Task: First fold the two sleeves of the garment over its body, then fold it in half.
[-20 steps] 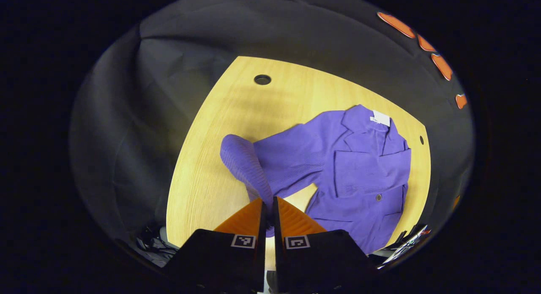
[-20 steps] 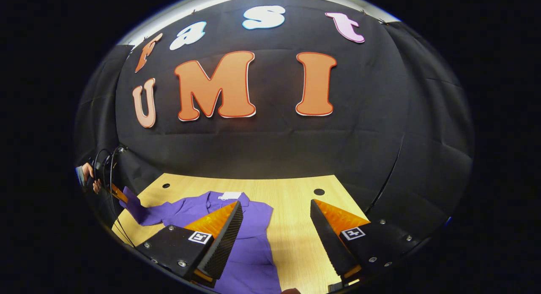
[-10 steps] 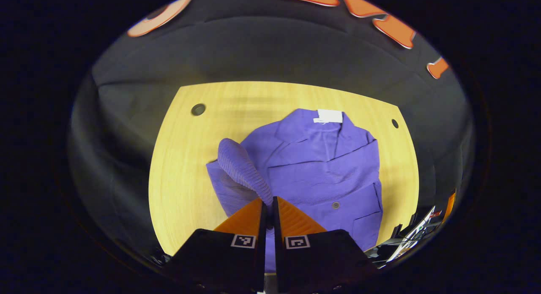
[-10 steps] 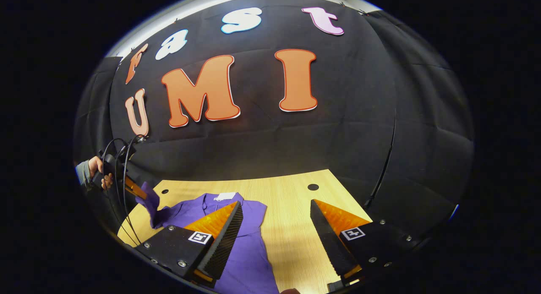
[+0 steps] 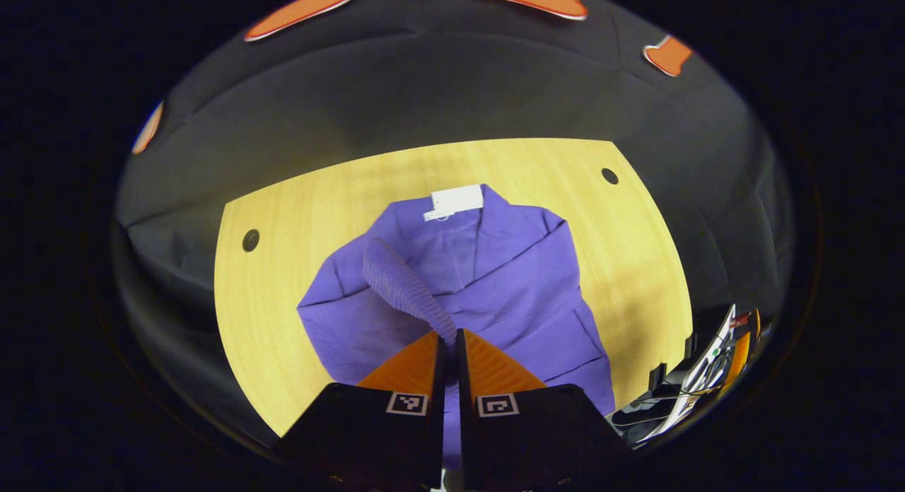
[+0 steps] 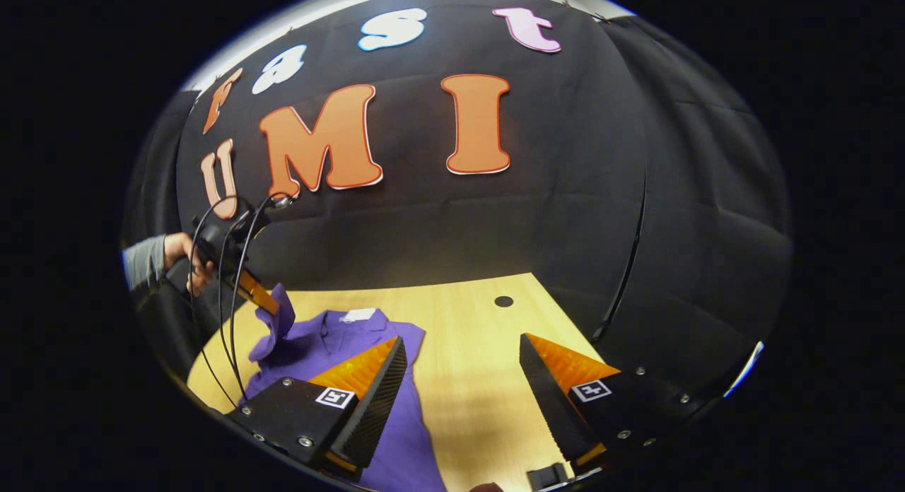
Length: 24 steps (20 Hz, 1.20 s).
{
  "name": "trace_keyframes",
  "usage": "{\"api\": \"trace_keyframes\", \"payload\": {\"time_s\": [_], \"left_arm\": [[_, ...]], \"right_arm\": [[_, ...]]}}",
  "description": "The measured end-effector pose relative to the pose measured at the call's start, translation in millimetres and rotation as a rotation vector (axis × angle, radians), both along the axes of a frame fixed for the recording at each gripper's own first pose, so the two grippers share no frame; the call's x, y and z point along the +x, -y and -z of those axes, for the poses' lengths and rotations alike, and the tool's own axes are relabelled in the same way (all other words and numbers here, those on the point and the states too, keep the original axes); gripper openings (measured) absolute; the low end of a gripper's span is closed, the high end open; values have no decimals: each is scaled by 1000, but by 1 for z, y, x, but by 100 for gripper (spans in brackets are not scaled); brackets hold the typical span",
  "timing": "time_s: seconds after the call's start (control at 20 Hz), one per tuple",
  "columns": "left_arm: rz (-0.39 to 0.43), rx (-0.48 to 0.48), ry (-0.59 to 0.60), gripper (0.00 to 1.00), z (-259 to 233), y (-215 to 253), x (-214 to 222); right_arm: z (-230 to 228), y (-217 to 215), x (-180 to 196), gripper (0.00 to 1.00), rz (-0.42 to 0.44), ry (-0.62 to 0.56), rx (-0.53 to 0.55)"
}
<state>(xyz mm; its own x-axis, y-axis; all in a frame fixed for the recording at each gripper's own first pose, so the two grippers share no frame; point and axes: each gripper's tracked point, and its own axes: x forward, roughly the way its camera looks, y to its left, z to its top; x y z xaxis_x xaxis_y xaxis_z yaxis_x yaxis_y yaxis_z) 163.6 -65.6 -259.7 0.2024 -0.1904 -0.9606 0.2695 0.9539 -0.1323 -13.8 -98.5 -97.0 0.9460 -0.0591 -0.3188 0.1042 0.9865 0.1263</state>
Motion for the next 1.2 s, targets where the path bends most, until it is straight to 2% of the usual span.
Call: {"api": "trace_keyframes", "payload": {"time_s": [0.2, 0.3, 0.45, 0.5, 0.55, 0.7, 0.75, 1.05, 1.2], "left_arm": [[72, -13, 19, 12, -2, 49, 6], [108, -14, 66, 11, -3, 70, 16], [150, -77, 86, 12, -9, 102, 12], [162, -98, 103, 15, -11, 110, 13], [175, -118, 123, 25, -12, 113, 11], [193, -157, 209, 70, -28, 120, 11], [189, -164, 244, 79, -34, 118, 10], [100, -135, 478, 83, -78, 64, -11], [12, -121, 627, 83, -101, 25, -24]], "right_arm": [[2, -3, -1, 95, -24, -6, -3], [2, -4, 1, 96, -33, -3, 15], [4, 2, 0, 95, -36, -6, 6], [4, 3, 0, 95, -35, -4, 7], [6, 4, 0, 96, -35, -5, 12], [6, 4, 2, 95, -42, -11, 28], [9, 3, 3, 95, -45, -14, 28], [8, -14, 11, 96, -103, -9, 23], [-1, -32, 14, 95, -121, 21, -1]]}}
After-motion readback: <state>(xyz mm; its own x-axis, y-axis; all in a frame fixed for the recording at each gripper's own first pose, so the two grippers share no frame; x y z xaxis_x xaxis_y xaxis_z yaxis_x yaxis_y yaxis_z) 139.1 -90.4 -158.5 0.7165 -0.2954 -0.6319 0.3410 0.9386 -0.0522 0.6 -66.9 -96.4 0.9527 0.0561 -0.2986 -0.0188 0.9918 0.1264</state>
